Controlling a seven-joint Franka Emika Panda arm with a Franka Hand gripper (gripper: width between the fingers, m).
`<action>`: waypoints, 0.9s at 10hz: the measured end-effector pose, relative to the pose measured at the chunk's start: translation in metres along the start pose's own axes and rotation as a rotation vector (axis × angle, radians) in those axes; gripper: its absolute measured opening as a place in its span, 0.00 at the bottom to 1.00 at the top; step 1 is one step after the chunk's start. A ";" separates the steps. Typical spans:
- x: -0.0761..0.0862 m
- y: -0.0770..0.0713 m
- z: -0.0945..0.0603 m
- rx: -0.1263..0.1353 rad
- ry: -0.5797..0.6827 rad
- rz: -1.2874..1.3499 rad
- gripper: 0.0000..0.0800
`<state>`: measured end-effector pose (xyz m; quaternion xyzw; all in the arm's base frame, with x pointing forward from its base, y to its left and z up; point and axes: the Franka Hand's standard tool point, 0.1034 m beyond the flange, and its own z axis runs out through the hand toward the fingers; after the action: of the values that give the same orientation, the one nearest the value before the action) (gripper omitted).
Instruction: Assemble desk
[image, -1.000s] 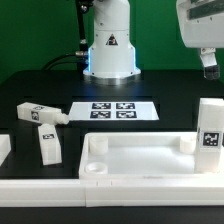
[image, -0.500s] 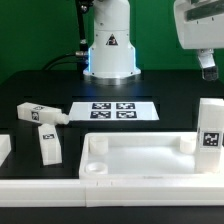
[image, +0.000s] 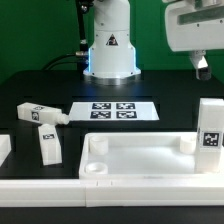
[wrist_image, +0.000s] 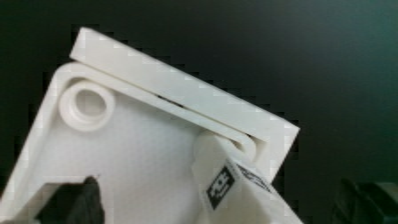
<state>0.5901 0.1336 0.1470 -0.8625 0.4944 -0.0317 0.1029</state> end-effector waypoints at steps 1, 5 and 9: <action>0.000 0.000 0.000 0.000 0.000 -0.094 0.81; -0.026 0.017 0.009 -0.012 0.007 -0.671 0.81; -0.032 0.027 0.013 -0.006 0.031 -0.950 0.81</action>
Offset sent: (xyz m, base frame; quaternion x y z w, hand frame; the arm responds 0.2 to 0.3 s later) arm -0.0453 0.0235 -0.0212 0.0122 0.0177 -0.3244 0.9457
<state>0.5530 0.1499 0.1298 -0.9928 0.0470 -0.0869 0.0673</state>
